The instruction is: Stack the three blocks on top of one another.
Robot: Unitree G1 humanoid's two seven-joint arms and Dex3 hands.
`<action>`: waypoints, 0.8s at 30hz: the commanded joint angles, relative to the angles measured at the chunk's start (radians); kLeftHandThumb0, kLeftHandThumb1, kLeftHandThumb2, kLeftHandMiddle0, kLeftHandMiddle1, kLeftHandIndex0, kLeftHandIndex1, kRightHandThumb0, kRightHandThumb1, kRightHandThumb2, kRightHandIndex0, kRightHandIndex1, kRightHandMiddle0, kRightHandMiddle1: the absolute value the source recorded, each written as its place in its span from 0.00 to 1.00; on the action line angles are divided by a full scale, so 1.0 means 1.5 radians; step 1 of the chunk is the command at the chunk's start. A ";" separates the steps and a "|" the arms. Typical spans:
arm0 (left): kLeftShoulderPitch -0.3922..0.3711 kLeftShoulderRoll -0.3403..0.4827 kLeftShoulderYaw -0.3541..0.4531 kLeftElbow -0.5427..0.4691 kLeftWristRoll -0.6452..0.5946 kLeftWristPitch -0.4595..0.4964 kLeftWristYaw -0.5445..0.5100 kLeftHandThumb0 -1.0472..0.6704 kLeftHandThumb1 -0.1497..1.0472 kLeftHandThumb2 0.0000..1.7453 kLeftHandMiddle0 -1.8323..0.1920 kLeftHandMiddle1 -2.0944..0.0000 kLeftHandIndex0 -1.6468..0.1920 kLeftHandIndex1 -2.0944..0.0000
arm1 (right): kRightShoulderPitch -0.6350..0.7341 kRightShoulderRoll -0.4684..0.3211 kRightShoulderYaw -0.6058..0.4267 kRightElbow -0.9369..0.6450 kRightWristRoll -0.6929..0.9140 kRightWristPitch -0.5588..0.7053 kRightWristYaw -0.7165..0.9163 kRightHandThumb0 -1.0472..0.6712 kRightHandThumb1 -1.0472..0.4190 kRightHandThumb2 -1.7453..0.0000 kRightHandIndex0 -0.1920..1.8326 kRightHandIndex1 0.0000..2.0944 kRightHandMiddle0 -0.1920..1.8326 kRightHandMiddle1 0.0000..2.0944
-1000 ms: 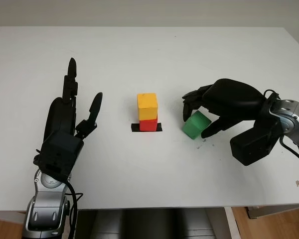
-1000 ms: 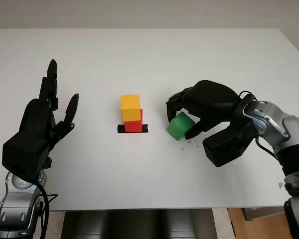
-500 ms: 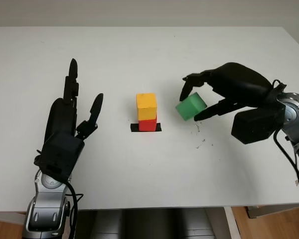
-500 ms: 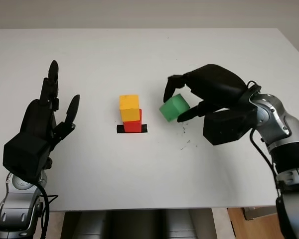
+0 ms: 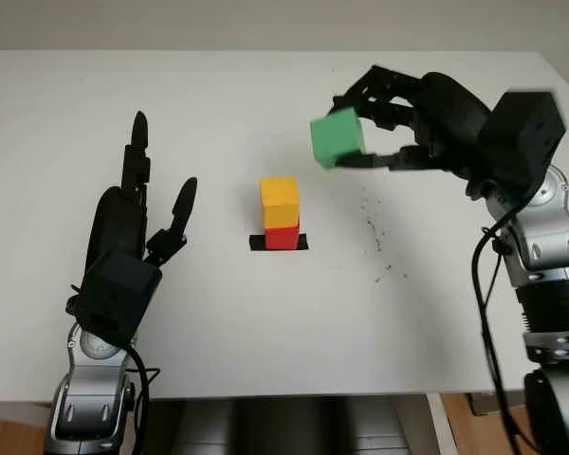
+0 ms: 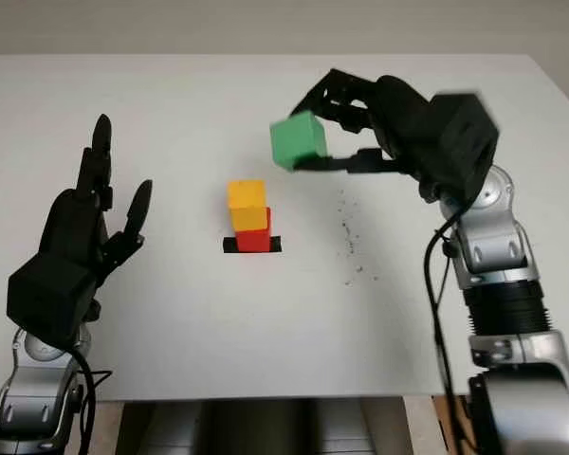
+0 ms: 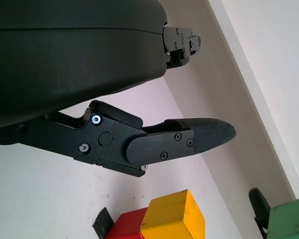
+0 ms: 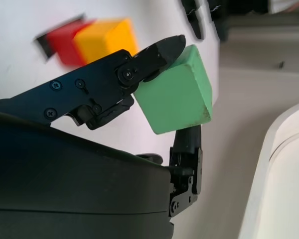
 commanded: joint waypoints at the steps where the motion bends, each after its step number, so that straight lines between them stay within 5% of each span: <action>1: 0.005 -0.002 0.002 0.005 -0.001 -0.011 0.003 0.19 1.00 0.33 0.97 0.97 0.95 0.98 | -0.020 0.017 -0.016 -0.040 0.026 0.053 -0.014 0.37 0.01 0.97 0.21 0.00 0.15 0.91; 17: 0.008 -0.006 -0.004 -0.003 0.007 -0.002 0.006 0.20 1.00 0.33 0.98 0.98 0.95 0.98 | -0.008 0.110 -0.018 -0.051 0.078 0.165 -0.056 0.36 0.01 0.96 0.22 0.00 0.16 0.91; 24: 0.007 -0.006 -0.002 -0.002 0.010 -0.002 0.009 0.21 1.00 0.33 0.98 0.97 0.95 0.97 | 0.014 0.128 0.001 0.000 0.049 0.109 -0.044 0.35 0.02 0.97 0.23 0.01 0.19 0.89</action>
